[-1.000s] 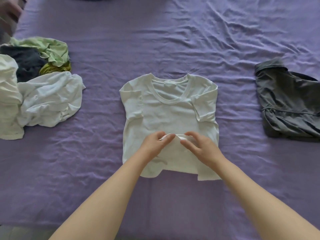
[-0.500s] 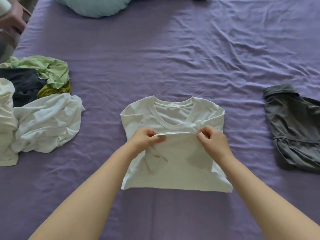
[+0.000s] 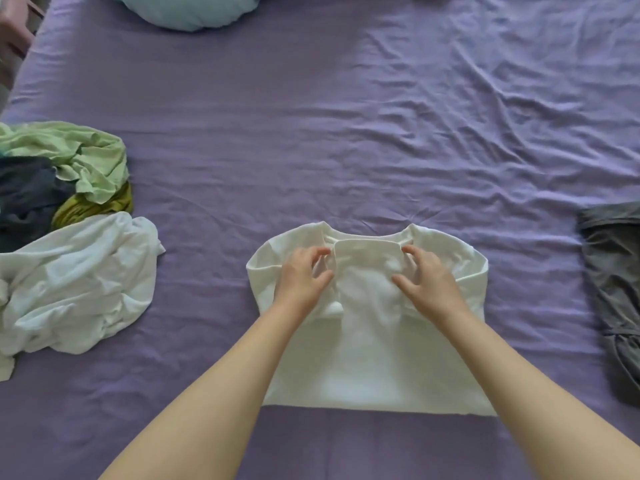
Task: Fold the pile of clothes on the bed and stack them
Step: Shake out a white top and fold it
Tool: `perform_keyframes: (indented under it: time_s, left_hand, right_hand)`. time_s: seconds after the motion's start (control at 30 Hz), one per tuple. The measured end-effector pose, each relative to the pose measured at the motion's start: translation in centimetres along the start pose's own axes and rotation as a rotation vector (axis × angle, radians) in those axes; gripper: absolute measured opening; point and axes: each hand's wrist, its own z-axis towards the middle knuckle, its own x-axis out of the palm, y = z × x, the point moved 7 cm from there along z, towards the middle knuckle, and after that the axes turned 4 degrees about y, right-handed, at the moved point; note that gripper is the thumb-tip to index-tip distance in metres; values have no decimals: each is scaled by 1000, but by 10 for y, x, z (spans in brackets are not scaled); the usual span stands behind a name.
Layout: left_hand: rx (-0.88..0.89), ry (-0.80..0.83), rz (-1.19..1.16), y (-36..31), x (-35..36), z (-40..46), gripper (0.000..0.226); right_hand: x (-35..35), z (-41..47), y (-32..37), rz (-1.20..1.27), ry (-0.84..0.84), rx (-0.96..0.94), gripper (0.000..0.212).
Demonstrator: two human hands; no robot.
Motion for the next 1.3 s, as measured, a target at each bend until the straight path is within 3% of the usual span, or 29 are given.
perform_keyframes:
  time_s: [0.1, 0.2, 0.3, 0.37, 0.47, 0.57, 0.63, 0.73, 0.8, 0.87, 0.93, 1.1, 1.17, 1.23, 1.3]
  left_hand:
    - [25, -101, -62, 9, -1, -11, 45]
    - [31, -140, -51, 13, 1, -21, 32]
    - [153, -118, 117, 10, 2, -35, 25]
    - [284, -142, 289, 5, 0, -45, 31]
    - [328, -7, 503, 11, 6, -51, 43]
    - [307, 38, 578, 17, 10, -53, 34]
    - [299, -44, 434, 16, 2, -54, 19]
    - [116, -65, -18, 27, -18, -48, 7]
    - [-33, -51, -437, 38, -32, -41, 9]
    - [-91, -140, -622, 50, -52, -34, 12]
    - [-113, -227, -547, 62, -68, -29, 14]
    - [-173, -308, -454, 80, -77, -13, 12]
    - [-165, -340, -234, 78, -79, -10, 13]
    - [-154, -459, 47, 68, -83, -16, 33]
    - [-68, -522, 192, 48, -78, -25, 35]
  right_hand:
    - [4, -1, -1, -46, -34, -41, 59]
    - [4, 0, 9, -162, -104, -49, 59]
    - [10, -4, 49, -280, -191, -240, 43]
    - [26, -5, 70, -326, -134, -356, 28]
    - [56, -7, 66, -348, 46, -272, 28]
    - [62, -20, 64, -264, -28, -274, 22]
    - [66, -27, 65, -218, -69, -325, 21]
    - [65, -28, 65, -168, -93, -339, 23]
    - [65, -27, 69, -118, -111, -339, 24]
    - [66, -25, 79, -97, -150, -364, 23]
    - [80, -17, 86, -154, -105, -351, 30]
    - [117, 11, 76, -564, 91, -184, 58]
    - [120, 16, 76, -640, 104, -169, 60]
    - [118, 15, 75, -672, 117, -179, 61]
    - [108, 8, 73, -673, 112, -197, 61]
